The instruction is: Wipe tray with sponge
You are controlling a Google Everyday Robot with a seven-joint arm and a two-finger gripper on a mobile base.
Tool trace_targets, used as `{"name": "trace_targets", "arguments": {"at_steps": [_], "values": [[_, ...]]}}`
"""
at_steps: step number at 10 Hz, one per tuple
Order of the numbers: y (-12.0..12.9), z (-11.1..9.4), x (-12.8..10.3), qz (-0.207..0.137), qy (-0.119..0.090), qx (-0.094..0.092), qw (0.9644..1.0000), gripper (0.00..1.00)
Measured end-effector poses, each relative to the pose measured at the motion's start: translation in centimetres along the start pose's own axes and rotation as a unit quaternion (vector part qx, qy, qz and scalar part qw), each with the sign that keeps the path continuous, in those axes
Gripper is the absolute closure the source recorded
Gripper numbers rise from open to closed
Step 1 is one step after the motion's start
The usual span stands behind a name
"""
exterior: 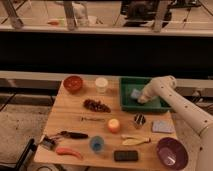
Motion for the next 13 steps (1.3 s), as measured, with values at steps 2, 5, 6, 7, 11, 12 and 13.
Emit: {"name": "trace_targets", "arguments": {"at_steps": [2,5,6,7,11,12,13], "values": [[-1.2,-0.5,2.4,0.015,0.010,0.007,0.9998,0.90],[-2.8,-0.9,5.9,0.043,0.029,0.018,0.9985,0.90],[-3.4,-0.9,6.8,0.055,0.035,0.024,0.9976,0.90],[-3.7,-1.0,7.2,0.062,0.037,0.027,0.9970,0.90],[-4.5,-0.6,7.3,0.069,0.044,0.035,0.9960,0.90],[-5.1,-0.2,7.0,0.068,0.046,0.037,0.9960,0.90],[-5.7,0.2,6.6,0.065,0.048,0.039,0.9960,0.90]]}}
